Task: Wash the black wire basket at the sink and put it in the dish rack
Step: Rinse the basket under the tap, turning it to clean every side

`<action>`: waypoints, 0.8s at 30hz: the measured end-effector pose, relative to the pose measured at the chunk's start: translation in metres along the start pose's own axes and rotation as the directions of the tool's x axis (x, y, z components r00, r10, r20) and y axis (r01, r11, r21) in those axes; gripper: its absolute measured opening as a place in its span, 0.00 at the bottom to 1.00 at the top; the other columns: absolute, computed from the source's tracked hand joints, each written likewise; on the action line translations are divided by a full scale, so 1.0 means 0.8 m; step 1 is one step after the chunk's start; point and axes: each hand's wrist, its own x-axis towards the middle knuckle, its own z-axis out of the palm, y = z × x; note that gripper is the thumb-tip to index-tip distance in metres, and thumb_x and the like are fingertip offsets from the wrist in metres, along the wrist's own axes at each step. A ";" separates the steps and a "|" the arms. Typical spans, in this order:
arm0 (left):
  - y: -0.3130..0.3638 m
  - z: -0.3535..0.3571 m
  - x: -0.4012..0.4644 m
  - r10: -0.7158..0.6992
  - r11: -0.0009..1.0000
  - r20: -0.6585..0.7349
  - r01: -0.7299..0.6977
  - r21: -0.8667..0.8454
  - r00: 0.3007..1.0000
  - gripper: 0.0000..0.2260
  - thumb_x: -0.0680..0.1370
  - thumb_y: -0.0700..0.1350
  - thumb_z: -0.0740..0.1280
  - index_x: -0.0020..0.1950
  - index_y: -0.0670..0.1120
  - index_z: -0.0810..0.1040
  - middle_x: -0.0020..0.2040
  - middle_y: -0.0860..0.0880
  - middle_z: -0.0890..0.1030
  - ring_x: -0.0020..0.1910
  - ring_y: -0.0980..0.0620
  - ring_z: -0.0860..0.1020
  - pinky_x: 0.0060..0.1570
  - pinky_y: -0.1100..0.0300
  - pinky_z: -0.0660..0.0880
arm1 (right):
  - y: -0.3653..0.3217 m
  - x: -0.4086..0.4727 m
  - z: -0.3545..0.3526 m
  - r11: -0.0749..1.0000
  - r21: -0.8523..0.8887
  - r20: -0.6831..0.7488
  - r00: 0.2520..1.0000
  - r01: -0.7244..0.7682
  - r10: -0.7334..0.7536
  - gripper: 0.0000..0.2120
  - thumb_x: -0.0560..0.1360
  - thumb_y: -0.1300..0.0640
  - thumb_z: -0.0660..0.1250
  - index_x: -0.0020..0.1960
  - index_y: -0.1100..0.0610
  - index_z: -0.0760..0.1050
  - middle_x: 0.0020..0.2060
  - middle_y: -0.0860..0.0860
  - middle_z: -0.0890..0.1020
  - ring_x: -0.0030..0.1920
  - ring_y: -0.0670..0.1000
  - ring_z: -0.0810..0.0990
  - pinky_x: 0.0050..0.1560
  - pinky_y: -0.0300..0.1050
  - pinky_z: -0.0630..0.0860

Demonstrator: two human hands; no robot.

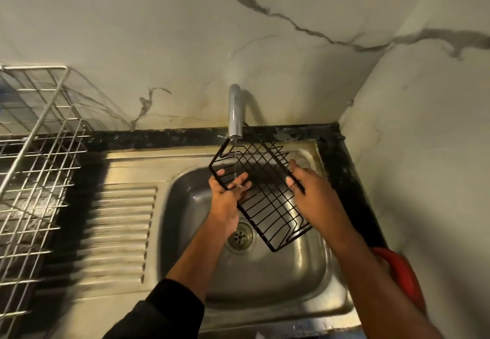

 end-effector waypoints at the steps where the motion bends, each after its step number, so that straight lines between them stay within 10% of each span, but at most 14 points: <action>1: -0.003 0.003 0.004 -0.021 0.999 0.010 0.021 -0.040 1.000 0.24 0.80 0.30 0.62 0.67 0.55 0.65 0.59 0.42 0.85 0.59 0.40 0.83 0.66 0.38 0.74 | 0.002 -0.004 0.003 1.000 -0.016 -0.020 1.000 0.008 -0.009 0.24 0.83 0.48 0.59 0.78 0.48 0.62 0.69 0.52 0.75 0.65 0.53 0.76 0.62 0.45 0.72; 6: -0.007 0.009 0.018 -0.020 0.999 0.010 0.020 -0.041 1.000 0.06 0.85 0.45 0.60 0.60 0.54 0.72 0.54 0.42 0.84 0.57 0.39 0.80 0.59 0.39 0.78 | 0.017 -0.020 0.020 1.000 0.026 -0.105 0.994 -0.001 0.004 0.24 0.82 0.50 0.61 0.77 0.48 0.62 0.70 0.50 0.74 0.68 0.51 0.75 0.66 0.49 0.73; 13: 0.019 0.025 0.040 -0.067 0.992 -0.006 0.067 0.103 0.998 0.14 0.85 0.51 0.57 0.65 0.47 0.76 0.61 0.38 0.82 0.55 0.39 0.83 0.45 0.46 0.81 | 0.014 -0.039 0.037 0.995 0.000 -0.206 0.974 -0.096 0.094 0.26 0.81 0.50 0.61 0.78 0.42 0.59 0.68 0.49 0.74 0.66 0.53 0.75 0.63 0.58 0.76; 24: 0.024 0.005 0.025 -0.108 0.968 0.192 0.059 0.244 0.975 0.15 0.84 0.51 0.61 0.68 0.48 0.76 0.61 0.47 0.84 0.62 0.45 0.81 0.63 0.45 0.74 | -0.001 -0.079 0.088 0.970 0.009 -0.375 0.898 -0.242 0.228 0.32 0.81 0.55 0.62 0.80 0.50 0.51 0.76 0.55 0.65 0.75 0.60 0.65 0.72 0.63 0.65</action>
